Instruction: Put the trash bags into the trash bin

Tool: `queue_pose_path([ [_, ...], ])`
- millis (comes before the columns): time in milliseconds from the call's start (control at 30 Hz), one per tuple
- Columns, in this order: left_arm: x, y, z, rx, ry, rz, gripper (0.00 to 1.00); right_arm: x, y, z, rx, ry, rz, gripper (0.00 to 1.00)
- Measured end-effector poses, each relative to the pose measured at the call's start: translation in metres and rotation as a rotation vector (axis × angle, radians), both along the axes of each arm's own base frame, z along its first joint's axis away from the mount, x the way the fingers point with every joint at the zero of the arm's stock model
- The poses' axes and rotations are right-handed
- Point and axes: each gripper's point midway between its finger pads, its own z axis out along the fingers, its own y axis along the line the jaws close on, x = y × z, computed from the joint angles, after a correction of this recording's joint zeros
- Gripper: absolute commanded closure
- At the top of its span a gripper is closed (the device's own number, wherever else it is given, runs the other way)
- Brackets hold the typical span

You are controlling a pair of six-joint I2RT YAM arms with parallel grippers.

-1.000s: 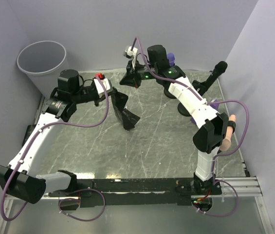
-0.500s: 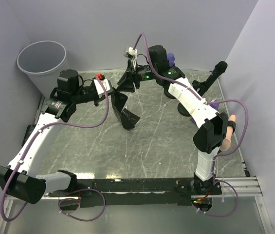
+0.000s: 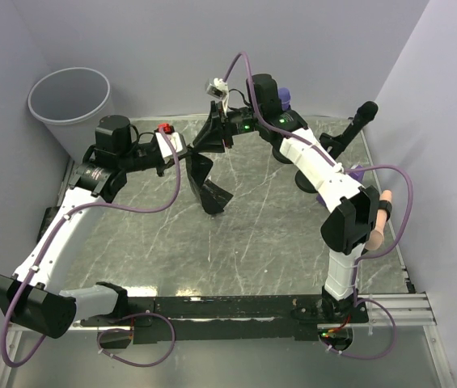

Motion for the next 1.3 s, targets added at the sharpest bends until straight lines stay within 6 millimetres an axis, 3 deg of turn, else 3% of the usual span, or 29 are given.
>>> queue_pose_path([
  [233,0.001,0.0,0.004,-0.011,-0.009,0.003,0.99,-0.003,0.002,0.001,0.013,0.009,0.04,0.68],
  [333,0.002,0.0,0.005,-0.017,-0.014,0.007,0.99,-0.006,0.002,0.001,0.018,0.017,0.061,0.77],
  [467,0.004,0.0,0.006,-0.022,-0.016,0.018,0.99,-0.008,0.003,0.0,0.022,0.029,0.079,0.81],
  [600,0.005,0.002,0.008,-0.026,-0.029,0.029,0.99,-0.008,0.003,0.0,0.022,0.035,0.079,1.0],
  [800,0.006,0.003,0.015,-0.044,-0.05,0.05,0.99,0.008,0.004,-0.006,-0.002,-0.013,0.001,1.0],
  [967,0.01,0.009,0.007,-0.037,-0.044,0.096,0.99,0.033,0.001,-0.017,-0.06,-0.08,-0.131,1.0],
  [1133,0.013,0.012,0.0,-0.037,-0.015,0.127,0.99,0.044,-0.004,-0.02,-0.092,-0.126,-0.202,1.0],
  [1167,0.013,0.012,0.0,-0.038,-0.013,0.129,0.99,0.045,-0.006,-0.02,-0.098,-0.129,-0.212,0.98],
  [1267,0.013,0.011,0.002,-0.052,-0.011,0.13,0.99,0.043,-0.007,-0.016,-0.095,-0.141,-0.211,0.7],
  [1300,0.013,0.01,0.003,-0.055,-0.012,0.129,0.99,0.039,-0.007,-0.015,-0.091,-0.141,-0.197,0.64],
])
